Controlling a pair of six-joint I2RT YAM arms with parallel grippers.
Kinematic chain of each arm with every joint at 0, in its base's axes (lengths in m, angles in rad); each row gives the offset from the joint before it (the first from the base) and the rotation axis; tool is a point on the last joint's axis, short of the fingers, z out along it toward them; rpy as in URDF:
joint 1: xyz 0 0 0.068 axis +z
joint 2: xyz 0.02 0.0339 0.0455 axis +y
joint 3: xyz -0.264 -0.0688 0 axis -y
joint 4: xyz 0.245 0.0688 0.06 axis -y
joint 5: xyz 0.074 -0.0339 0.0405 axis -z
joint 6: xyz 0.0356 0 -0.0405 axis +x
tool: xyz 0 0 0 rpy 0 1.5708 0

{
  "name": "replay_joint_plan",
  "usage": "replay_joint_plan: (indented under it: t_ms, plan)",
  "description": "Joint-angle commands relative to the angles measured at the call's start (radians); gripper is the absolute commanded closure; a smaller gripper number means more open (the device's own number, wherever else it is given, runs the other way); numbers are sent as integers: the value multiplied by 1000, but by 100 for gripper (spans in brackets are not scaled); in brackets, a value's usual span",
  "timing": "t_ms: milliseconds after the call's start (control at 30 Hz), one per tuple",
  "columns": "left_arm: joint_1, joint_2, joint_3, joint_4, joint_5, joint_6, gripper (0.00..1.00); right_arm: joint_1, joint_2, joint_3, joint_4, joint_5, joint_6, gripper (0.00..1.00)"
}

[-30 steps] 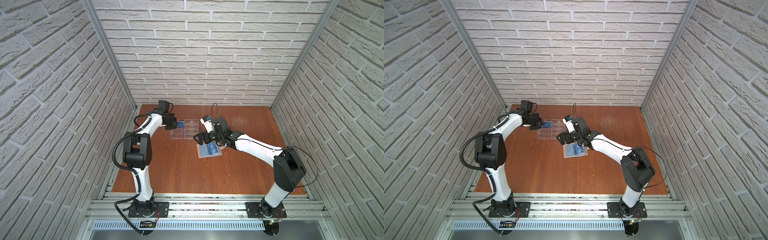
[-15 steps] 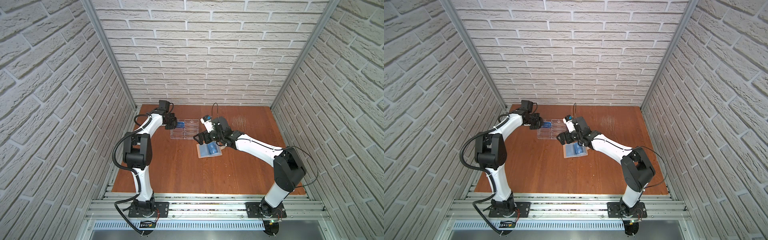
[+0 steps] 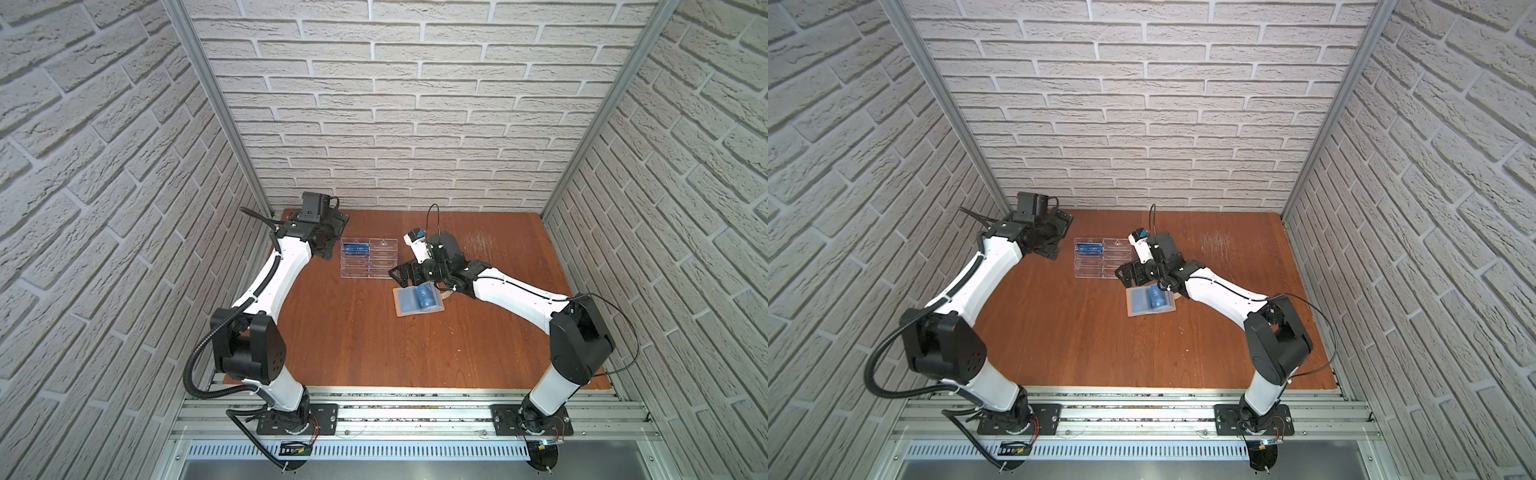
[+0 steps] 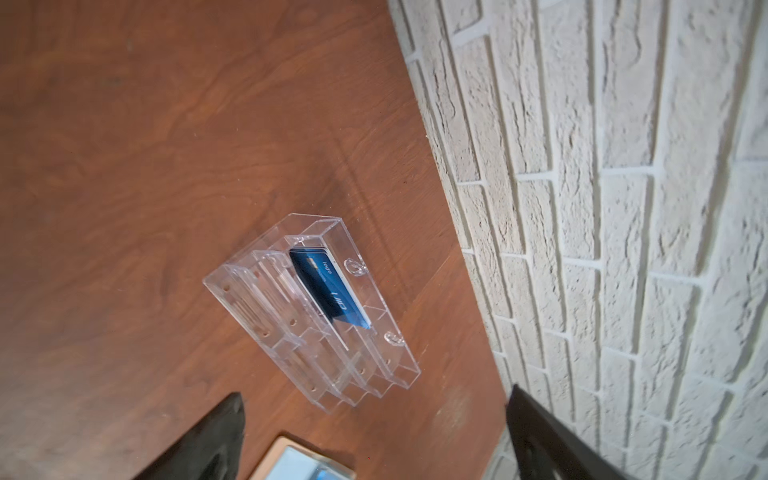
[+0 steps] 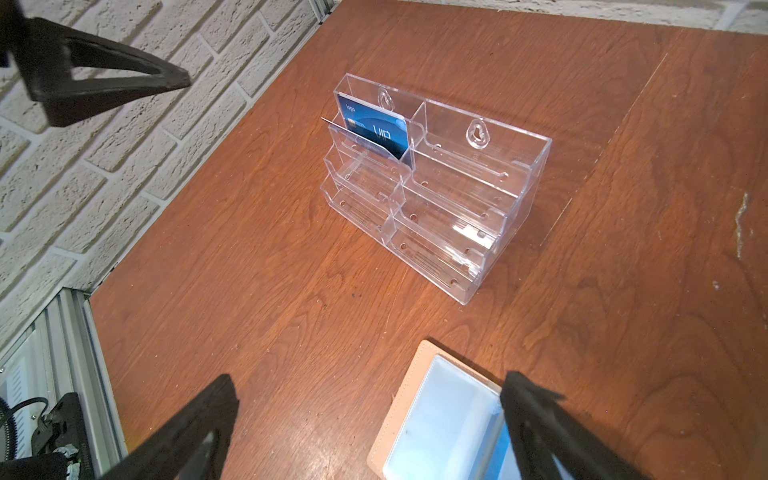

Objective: Take the credit cards out of the card holder
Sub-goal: Place the credit card in the storage box, then touch the credit card in the storage box.

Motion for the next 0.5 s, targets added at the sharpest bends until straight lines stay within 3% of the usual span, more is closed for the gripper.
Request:
replay_joint_plan:
  t_ms: [0,33,100,167,233,333,400,467]
  plan:
    - [-35,-69,-108,64,-188,269,2,-7,-5,23,33,4,15,0]
    - [-31,-101,-182,138,-154,302,2,-7,2,32,32,3,15,0]
    - [28,-151,-384,422,50,266,2,-7,14,49,27,0,18,0]
    - [124,-144,-613,862,288,76,2,-7,20,63,26,-2,23,0]
    - [166,-75,-721,1186,412,-78,2,-7,24,70,25,-2,27,0]
    - [181,15,-682,1288,565,-85,2,-9,27,70,24,3,28,0]
    - [170,14,-685,1313,558,-65,2,-9,32,72,18,5,26,0]
    - [161,-5,-655,1209,545,1,2,-10,33,71,11,8,24,0]
